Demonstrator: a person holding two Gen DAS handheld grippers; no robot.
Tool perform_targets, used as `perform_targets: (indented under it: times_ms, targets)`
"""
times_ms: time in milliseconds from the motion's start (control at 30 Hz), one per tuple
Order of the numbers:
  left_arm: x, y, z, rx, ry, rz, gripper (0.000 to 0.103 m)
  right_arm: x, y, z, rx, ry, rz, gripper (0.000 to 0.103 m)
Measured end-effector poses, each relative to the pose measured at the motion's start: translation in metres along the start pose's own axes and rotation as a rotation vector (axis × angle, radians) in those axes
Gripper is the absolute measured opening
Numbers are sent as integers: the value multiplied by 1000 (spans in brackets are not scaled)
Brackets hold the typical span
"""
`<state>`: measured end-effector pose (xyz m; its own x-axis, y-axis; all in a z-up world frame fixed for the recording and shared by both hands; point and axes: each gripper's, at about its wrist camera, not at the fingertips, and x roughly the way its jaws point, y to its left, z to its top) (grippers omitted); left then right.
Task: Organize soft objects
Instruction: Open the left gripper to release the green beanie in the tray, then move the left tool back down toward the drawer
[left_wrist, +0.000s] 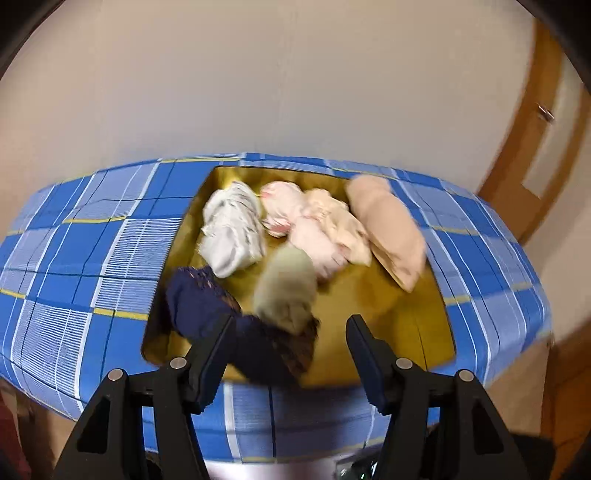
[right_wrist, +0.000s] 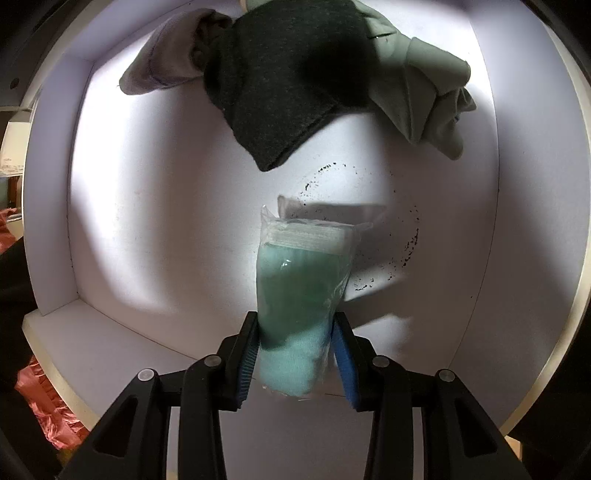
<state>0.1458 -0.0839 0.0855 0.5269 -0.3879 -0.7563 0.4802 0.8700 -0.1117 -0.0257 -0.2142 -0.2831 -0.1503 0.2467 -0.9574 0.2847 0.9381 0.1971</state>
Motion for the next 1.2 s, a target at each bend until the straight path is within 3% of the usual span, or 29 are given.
perform_targets:
  times_ms: [200, 333, 467, 700, 933, 1200]
  targets:
    - [-12, -20, -50, 91, 9, -50, 62, 0, -1, 0, 1, -2, 1, 41]
    - [-4, -30, -91, 142, 67, -40, 62, 0, 0, 0, -6, 3, -7, 41]
    - [22, -32, -134, 147, 169, -26, 62, 1, -1, -1, 2, 9, -16, 39]
    - [92, -24, -203, 47, 398, -17, 63, 0, -24, -9, 79, 16, 9, 36]
    - [148, -27, -233, -7, 535, -23, 63, 3, -36, -9, 120, 31, 29, 36]
    - [202, -52, -223, 19, 594, -45, 66, 4, -51, -11, 188, 52, 56, 36]
